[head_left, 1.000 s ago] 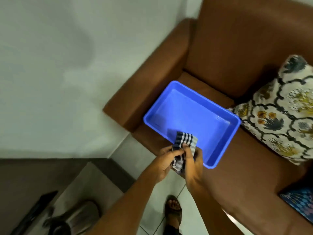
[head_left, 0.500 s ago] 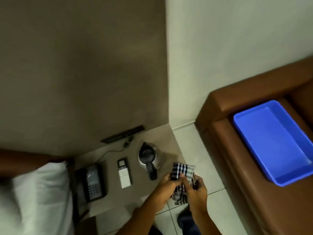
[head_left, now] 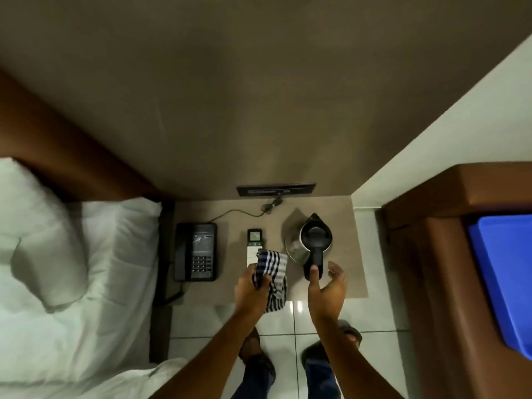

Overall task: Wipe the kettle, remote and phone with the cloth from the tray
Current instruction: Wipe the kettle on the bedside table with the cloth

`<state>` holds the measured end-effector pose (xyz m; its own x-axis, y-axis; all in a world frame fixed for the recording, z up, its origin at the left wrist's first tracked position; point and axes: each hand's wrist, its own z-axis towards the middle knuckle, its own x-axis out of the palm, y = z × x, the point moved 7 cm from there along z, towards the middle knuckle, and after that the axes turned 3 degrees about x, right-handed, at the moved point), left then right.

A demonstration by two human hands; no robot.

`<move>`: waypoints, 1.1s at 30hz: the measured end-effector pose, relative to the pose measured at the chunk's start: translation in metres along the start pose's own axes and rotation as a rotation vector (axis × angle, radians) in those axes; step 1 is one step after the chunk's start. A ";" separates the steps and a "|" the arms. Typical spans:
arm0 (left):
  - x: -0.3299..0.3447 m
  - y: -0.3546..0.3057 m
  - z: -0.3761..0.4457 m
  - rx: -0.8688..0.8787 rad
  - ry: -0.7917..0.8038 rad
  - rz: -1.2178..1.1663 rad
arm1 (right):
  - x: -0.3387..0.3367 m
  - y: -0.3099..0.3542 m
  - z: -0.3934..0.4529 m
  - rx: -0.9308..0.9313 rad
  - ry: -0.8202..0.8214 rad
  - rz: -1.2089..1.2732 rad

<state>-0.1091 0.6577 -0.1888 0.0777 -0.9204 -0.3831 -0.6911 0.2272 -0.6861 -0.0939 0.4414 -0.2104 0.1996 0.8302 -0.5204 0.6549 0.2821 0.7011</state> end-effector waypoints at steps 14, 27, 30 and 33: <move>-0.001 0.035 0.050 -0.021 -0.060 -0.213 | 0.044 -0.028 0.059 0.061 0.084 0.174; 0.008 -0.079 -0.033 0.752 -0.040 0.192 | -0.036 0.059 -0.021 0.083 0.042 0.416; -0.010 -0.095 -0.005 0.449 -0.144 -0.123 | -0.042 0.076 -0.029 0.093 0.055 0.437; 0.006 -0.147 -0.025 0.723 -0.171 0.071 | -0.046 0.088 -0.030 0.125 0.029 0.519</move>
<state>-0.0253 0.6112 -0.0745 0.2021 -0.8468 -0.4920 -0.0583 0.4911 -0.8691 -0.0672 0.4422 -0.1095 0.5017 0.8586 -0.1059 0.5576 -0.2274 0.7983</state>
